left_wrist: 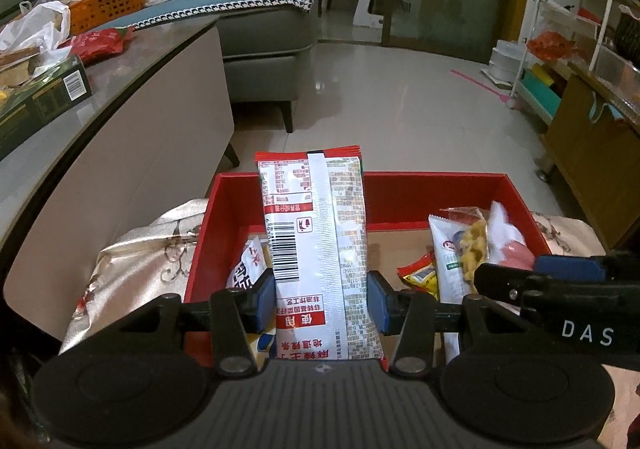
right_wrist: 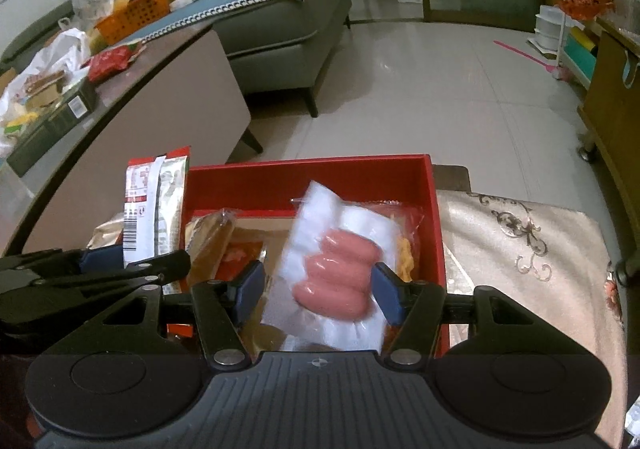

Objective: Organize snacks
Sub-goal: 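Drop the stick pack into the red box while the right tool releases the sausages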

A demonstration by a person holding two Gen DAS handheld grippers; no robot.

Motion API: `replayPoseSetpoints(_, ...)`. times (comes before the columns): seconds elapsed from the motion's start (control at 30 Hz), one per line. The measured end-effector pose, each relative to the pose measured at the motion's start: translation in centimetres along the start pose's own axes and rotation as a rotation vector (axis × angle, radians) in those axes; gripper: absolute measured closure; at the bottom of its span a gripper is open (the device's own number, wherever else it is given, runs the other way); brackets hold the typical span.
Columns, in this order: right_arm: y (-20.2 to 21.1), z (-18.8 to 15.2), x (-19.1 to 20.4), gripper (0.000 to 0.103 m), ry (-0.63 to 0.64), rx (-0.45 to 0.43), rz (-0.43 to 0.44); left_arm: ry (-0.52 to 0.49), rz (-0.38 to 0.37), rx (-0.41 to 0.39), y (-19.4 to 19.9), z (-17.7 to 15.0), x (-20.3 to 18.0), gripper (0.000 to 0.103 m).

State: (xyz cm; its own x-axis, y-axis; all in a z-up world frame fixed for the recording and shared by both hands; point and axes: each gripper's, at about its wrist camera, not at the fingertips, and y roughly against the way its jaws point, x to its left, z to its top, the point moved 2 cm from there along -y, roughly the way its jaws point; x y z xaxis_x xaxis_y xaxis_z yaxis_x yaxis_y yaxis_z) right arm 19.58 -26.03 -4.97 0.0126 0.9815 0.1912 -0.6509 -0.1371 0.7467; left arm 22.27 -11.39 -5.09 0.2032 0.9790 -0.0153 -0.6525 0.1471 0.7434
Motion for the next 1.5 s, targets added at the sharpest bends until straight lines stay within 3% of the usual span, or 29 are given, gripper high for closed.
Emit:
replayPoseSetpoints(0.43,0.7,0.1,0.3,0.031,0.039,-0.019,-0.043,-0.032,0.012,-0.032,1.3,0.1,-0.4,0.053)
replayPoseSetpoints(1.5,4.5,-0.4,0.8,0.022,0.064,-0.092,-0.086,-0.032,0.01,-0.114,5.7,-0.6,-0.5,0.052)
